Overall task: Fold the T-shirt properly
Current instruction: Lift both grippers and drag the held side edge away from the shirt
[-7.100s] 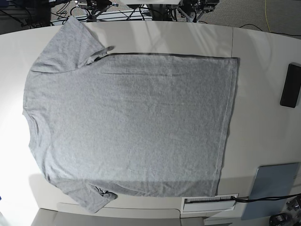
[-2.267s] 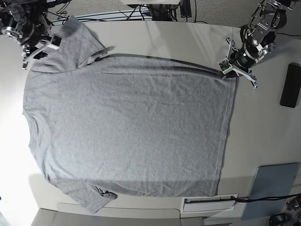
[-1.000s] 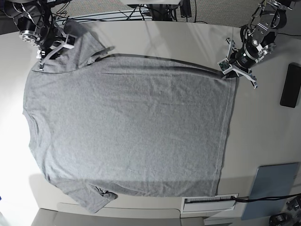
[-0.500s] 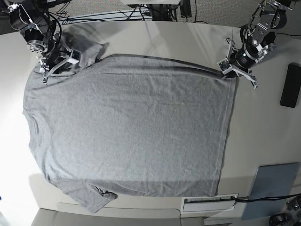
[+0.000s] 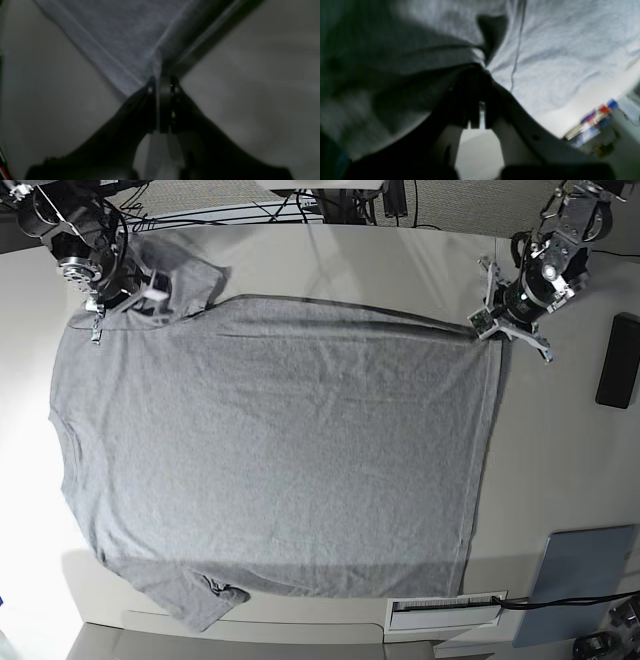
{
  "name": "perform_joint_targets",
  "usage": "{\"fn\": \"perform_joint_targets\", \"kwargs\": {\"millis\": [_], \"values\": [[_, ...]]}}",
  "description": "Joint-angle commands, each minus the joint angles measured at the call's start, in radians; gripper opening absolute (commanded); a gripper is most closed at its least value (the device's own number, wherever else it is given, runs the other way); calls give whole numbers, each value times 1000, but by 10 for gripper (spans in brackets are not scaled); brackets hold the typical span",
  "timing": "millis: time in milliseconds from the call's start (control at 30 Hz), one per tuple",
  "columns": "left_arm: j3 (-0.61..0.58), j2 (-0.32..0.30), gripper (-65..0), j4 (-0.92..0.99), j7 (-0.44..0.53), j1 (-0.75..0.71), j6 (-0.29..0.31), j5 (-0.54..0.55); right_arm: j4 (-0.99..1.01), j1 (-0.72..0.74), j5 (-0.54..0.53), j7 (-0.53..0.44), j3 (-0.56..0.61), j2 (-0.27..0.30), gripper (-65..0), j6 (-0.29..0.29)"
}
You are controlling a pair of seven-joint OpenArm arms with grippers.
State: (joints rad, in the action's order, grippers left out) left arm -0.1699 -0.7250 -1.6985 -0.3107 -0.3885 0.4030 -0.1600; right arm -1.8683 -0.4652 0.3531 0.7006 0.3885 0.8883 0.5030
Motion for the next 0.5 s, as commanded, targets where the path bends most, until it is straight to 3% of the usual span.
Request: {"fn": "perform_joint_targets", "kwargs": {"millis": [0,167,467], "values": [[-10,-23,-650,-11,-95,-45,57,4,-30,-14,3,8,-15,33,-650,-7],[-10,-64,-650,-113,-161,-131,-22,42,-91,-127,-5,25,-92,59,-650,-7],[-8,-65,-650,-177,-191,-235,-10,97,-180,-341,-5,39,-238,59,-650,-7]]}}
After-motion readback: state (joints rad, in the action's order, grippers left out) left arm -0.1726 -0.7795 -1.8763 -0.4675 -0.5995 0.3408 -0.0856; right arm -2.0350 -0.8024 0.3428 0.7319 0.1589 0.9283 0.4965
